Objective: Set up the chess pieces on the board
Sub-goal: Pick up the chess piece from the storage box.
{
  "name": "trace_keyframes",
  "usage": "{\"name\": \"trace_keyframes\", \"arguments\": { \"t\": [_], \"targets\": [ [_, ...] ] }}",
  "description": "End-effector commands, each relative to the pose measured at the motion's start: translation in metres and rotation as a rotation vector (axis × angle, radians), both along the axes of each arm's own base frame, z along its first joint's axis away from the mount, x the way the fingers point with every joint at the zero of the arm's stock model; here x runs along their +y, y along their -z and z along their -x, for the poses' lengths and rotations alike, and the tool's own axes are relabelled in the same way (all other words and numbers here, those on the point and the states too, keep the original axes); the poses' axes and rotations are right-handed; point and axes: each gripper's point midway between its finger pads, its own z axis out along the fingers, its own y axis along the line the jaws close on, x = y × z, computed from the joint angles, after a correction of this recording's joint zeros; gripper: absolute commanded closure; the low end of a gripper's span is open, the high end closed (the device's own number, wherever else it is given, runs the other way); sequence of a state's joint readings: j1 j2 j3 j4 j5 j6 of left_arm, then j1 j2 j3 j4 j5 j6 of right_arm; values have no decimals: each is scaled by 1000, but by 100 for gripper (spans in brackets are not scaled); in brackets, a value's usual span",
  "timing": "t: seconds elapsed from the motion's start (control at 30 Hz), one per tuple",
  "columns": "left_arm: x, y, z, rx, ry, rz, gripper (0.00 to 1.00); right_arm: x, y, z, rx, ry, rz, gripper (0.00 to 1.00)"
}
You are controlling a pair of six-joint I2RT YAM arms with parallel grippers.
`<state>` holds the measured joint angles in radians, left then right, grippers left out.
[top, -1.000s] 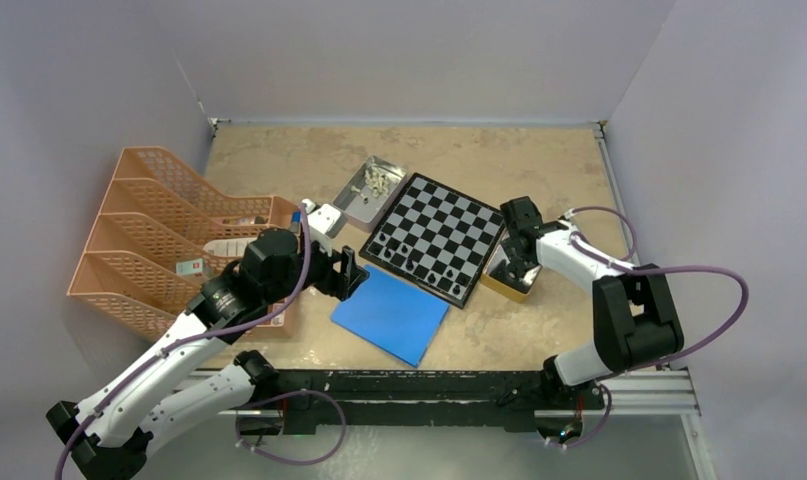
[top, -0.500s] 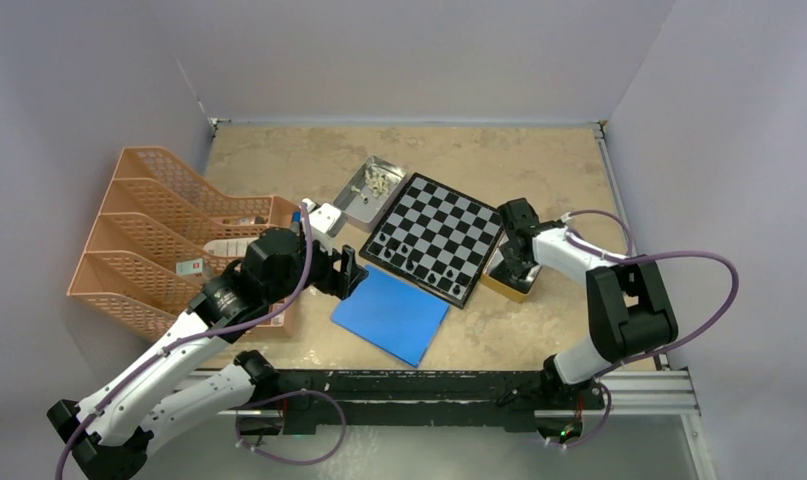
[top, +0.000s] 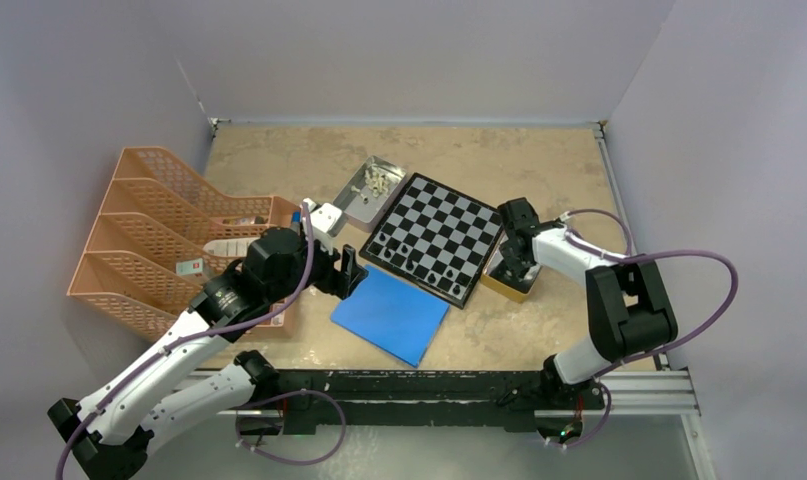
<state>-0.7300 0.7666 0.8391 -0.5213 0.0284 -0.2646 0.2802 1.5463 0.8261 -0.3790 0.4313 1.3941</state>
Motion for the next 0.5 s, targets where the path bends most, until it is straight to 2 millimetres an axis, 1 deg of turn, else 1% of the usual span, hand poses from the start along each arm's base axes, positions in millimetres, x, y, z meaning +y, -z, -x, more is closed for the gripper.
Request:
{"name": "trace_keyframes", "arguments": {
  "t": [0.0, 0.1, 0.3, 0.4, 0.47],
  "targets": [
    [1, -4, -2, -33, -1, -5, 32, -6, -11, -3, -44, -10, 24, 81],
    [-1, -1, -3, -22, 1, -8, 32, -8, -22, -6, -86, -26, 35, 84],
    [-2, 1, -5, -5, -3, -15, 33, -22, -48, -7, -142, -36, 112, 88],
    [-2, 1, -6, 16, -28, -4, 33, -25, -64, -13, -199, -78, 145, 92],
    [-4, 0, -6, 41, -41, 9, 33, -22, -74, -17, -233, -134, 156, 96]
  ]
}}
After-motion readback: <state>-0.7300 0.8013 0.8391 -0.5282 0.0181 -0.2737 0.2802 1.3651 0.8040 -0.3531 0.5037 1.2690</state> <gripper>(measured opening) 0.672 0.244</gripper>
